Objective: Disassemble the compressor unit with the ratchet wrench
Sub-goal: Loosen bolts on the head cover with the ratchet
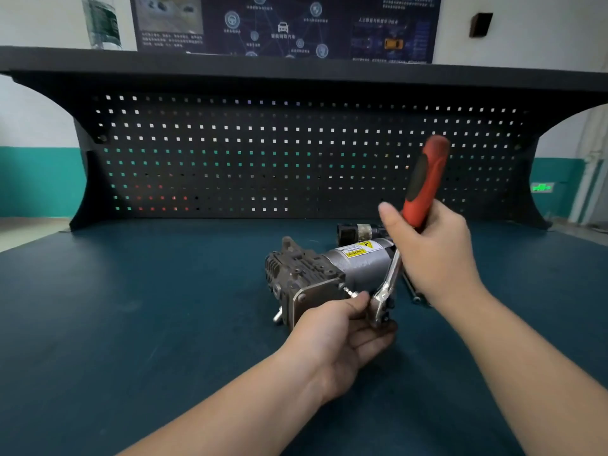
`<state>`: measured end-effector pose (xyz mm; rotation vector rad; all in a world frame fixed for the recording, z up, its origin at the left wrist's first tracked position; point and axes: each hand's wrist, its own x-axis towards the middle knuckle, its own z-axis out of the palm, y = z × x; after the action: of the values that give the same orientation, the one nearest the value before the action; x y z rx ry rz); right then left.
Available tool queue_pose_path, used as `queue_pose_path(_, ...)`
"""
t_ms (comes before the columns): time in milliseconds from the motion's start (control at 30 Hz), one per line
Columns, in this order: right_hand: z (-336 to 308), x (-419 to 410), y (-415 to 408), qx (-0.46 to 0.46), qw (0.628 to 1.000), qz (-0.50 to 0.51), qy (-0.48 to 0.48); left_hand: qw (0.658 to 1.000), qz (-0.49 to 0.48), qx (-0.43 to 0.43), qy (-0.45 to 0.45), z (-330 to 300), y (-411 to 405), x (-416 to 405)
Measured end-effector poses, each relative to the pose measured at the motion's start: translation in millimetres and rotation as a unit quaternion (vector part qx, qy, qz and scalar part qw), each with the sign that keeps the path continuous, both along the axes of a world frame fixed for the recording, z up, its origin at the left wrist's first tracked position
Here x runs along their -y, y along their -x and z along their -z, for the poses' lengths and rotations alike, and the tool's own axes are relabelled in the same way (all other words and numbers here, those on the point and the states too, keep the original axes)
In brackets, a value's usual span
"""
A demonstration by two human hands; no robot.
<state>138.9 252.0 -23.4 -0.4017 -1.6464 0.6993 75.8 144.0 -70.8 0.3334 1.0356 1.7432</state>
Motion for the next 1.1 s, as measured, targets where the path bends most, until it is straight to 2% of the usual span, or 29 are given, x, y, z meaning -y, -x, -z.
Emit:
queue_pose_path(100,-5,9,0,0.017,0.997,-0.051,-0.06,1.0,-0.004,0.025,-0.005,-1,0,0)
queue_pose_path(167,3,16,-1,-0.003,0.997,-0.058,-0.057,0.999,-0.003,0.033,-0.006,-1,1,1)
queue_pose_path(233,13,13,-5,-0.032,0.999,-0.034,-0.014,1.0,0.001,0.023,-0.007,-1,2,0)
queue_pose_path(300,22,2,-8,-0.058,0.992,0.005,0.114,1.0,0.007,0.009,-0.002,0,3,-1)
queue_pose_path(333,28,-5,-8,-0.066,0.974,0.018,0.217,1.0,0.009,0.003,0.002,1,3,-1)
queue_pose_path(400,44,-15,-4,-0.052,0.894,-0.005,0.445,1.0,0.012,0.002,0.004,1,4,-2)
queue_pose_path(433,52,-19,-2,-0.047,0.857,-0.033,0.511,1.0,0.01,0.004,0.003,1,4,-2)
queue_pose_path(467,55,-20,0,-0.042,0.838,-0.048,0.541,1.0,0.007,0.006,0.003,0,4,-2)
queue_pose_path(500,54,-20,0,-0.04,0.844,-0.048,0.532,1.0,0.005,0.006,0.004,0,4,-2)
queue_pose_path(533,50,-19,0,-0.05,0.872,-0.041,0.485,1.0,0.006,0.002,0.006,-1,4,-1)
queue_pose_path(633,30,-11,-4,-0.085,0.958,-0.043,0.272,0.999,0.028,-0.024,0.019,-1,4,2)
queue_pose_path(700,22,0,-7,-0.071,0.984,-0.054,0.154,0.998,0.04,-0.034,0.025,-2,4,4)
queue_pose_path(767,22,5,-8,-0.062,0.99,-0.049,0.113,0.999,0.035,-0.023,0.029,-2,4,3)
queue_pose_path(800,23,3,-7,-0.056,0.989,-0.032,0.13,0.999,0.031,-0.014,0.031,-3,4,3)
queue_pose_path(867,27,-9,-7,-0.033,0.969,-0.005,0.246,0.999,0.033,-0.005,0.031,-3,5,2)
queue_pose_path(933,34,-21,-6,0.012,0.902,-0.049,0.428,0.999,0.038,-0.003,0.027,-4,4,1)
queue_pose_path(967,38,-25,-7,0.03,0.861,-0.091,0.499,0.999,0.039,-0.001,0.025,-4,4,1)
queue_pose_path(1000,41,-27,-7,0.042,0.836,-0.121,0.533,0.999,0.038,0.001,0.024,-4,5,0)
queue_pose_path(1033,41,-28,-8,0.047,0.833,-0.127,0.536,0.999,0.037,0.003,0.023,-3,5,-1)
queue_pose_path(1067,39,-27,-9,0.042,0.852,-0.114,0.509,0.999,0.037,0.005,0.023,-3,5,-1)
queue_pose_path(1100,35,-25,-8,0.025,0.887,-0.094,0.452,0.999,0.038,0.007,0.023,-3,5,-1)
